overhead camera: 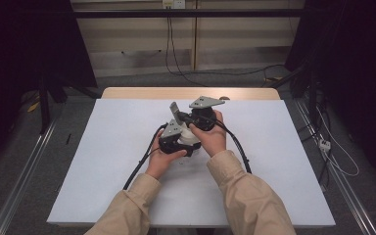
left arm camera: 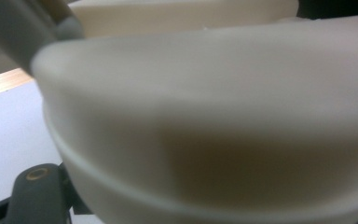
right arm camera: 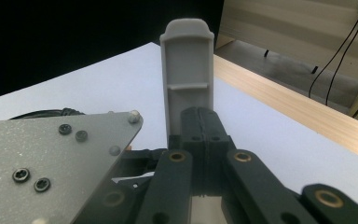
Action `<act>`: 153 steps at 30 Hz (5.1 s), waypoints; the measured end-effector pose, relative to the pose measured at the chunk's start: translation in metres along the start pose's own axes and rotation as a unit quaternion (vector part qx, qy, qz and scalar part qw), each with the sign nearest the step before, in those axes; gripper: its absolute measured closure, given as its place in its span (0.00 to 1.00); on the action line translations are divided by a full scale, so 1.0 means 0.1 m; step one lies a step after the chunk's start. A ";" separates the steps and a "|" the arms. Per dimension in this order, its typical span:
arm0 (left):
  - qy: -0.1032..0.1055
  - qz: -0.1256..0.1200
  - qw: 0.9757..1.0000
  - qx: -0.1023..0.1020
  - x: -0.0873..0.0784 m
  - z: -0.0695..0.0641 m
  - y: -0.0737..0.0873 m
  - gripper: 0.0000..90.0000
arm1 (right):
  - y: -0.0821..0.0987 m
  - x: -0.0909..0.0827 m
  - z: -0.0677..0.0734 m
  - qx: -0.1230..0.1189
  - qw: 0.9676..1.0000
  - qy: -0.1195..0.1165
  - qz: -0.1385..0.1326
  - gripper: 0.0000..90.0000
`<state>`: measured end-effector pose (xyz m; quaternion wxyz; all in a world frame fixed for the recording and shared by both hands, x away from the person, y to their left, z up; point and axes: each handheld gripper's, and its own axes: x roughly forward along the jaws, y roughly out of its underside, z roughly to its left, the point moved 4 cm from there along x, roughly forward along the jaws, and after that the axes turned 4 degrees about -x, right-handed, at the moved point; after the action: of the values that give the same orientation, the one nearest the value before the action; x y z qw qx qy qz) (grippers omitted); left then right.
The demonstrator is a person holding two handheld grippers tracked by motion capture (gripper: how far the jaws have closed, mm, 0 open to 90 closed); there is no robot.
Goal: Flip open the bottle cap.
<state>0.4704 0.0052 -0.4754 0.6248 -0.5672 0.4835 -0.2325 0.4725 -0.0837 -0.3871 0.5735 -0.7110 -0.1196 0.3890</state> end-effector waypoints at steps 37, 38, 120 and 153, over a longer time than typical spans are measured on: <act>0.001 0.001 1.000 0.001 0.00 0.00 0.00 0.21 | 0.00 0.10 -0.02 0.006 1.000 -0.007 -0.004 1.00; 0.001 0.001 1.000 0.002 0.00 0.00 0.00 0.21 | 0.00 0.10 -0.02 0.006 1.000 -0.007 -0.003 1.00; -0.026 0.100 0.995 0.012 -0.49 -0.04 0.03 0.08 | 0.38 -0.71 -0.11 0.039 0.999 -0.015 0.029 0.25; -0.038 0.102 0.994 -0.019 -1.23 0.03 0.18 0.06 | 1.08 -1.15 -0.11 0.025 0.996 -0.009 0.081 0.15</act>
<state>0.4159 0.1147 -0.4509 0.6524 -0.5352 0.5191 -0.1364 0.3729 -0.1964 -0.4366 0.5563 -0.7003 -0.0568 0.4438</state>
